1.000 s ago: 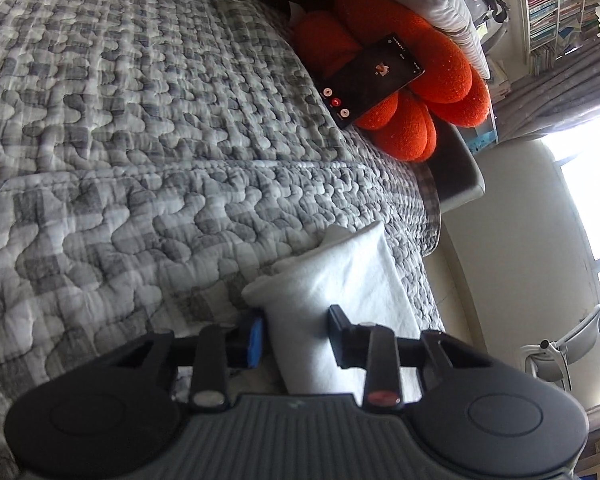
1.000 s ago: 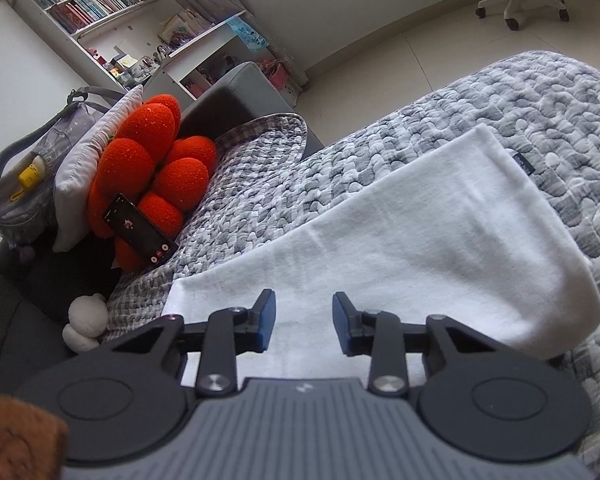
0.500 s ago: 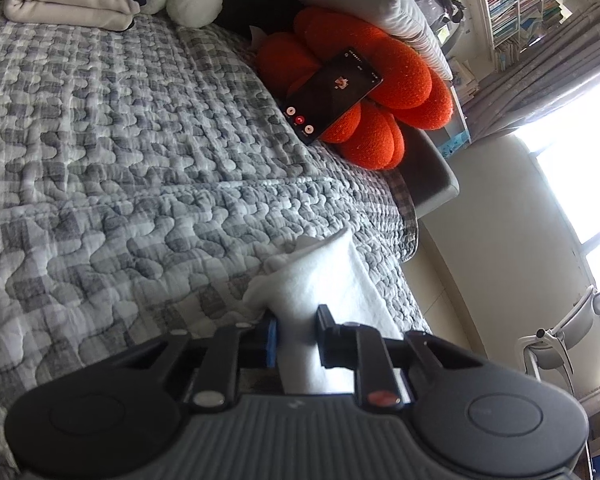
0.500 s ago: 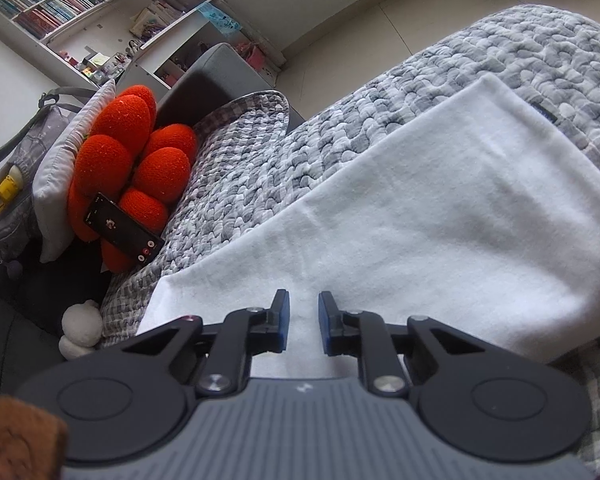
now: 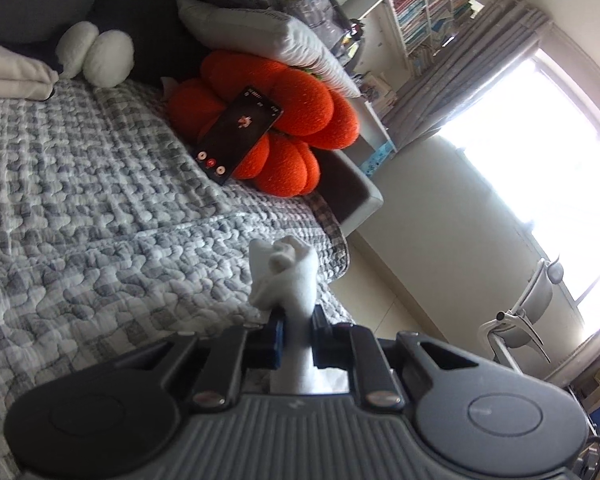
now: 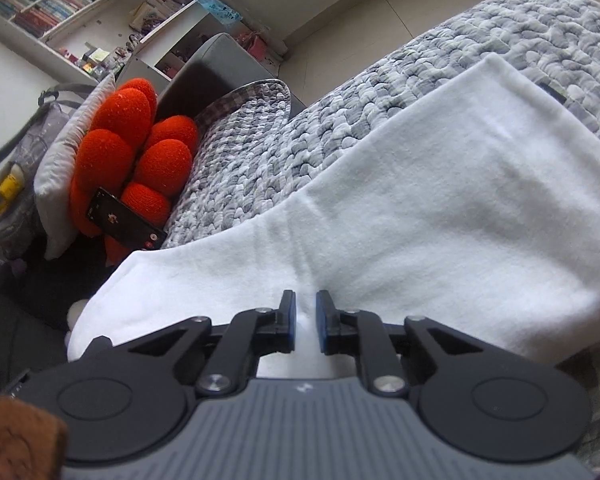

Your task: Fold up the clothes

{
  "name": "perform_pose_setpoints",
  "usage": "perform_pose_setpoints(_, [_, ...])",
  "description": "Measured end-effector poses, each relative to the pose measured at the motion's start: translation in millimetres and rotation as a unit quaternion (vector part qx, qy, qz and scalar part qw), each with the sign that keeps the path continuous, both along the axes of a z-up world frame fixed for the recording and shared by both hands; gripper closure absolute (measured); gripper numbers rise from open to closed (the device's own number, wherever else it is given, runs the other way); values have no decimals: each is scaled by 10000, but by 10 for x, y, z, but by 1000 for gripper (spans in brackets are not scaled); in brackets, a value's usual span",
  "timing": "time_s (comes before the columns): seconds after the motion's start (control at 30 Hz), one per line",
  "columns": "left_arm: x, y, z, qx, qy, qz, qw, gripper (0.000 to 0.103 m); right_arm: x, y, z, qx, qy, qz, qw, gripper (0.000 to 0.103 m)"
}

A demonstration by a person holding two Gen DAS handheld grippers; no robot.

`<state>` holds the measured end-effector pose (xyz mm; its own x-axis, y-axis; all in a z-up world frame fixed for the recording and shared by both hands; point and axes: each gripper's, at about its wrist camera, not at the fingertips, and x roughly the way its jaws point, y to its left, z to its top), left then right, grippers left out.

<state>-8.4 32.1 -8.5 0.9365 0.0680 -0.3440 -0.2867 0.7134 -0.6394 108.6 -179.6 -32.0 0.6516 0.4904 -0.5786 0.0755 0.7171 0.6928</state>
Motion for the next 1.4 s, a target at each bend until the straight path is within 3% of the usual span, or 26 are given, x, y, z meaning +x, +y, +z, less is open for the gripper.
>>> perform_pose_setpoints(0.1, [-30, -98, 67, 217, -262, -237, 9991, 91, -25, -111, 35, 256, -12, -75, 9996, 65])
perform_pose_setpoints(0.47, [-51, -490, 203, 655, -857, -1343, 9850, 91, -155, -529, 166, 1092, -207, -365, 9931, 60])
perform_pose_setpoints(0.7, [-10, -727, 173, 737, -858, -1947, 9743, 91, -249, -861, 194, 1668, -350, -692, 9829, 57])
perform_pose_setpoints(0.87, [75, -892, 106, 802, -624, -2476, 9635, 91, -312, -1075, 166, 1924, -369, -1006, 9754, 55])
perform_pose_setpoints(1.07, [140, -1128, -30, 1138, -304, -3088, 9438, 89, -350, -1258, 78, 2201, -287, -1252, 9670, 53])
perform_pose_setpoints(1.17, [180, -1232, -96, 1334, -110, -3431, 9297, 89, -331, -1291, 40, 2229, -189, -1316, 9657, 53])
perform_pose_setpoints(1.33, [229, -1351, -180, 1663, 145, -4013, 9006, 76, -288, -1297, 17, 2160, -69, -1325, 9673, 53])
perform_pose_setpoints(1.4, [232, -1350, -179, 1667, 155, -4282, 8880, 64, -281, -1299, 18, 2087, -38, -1296, 9693, 53])
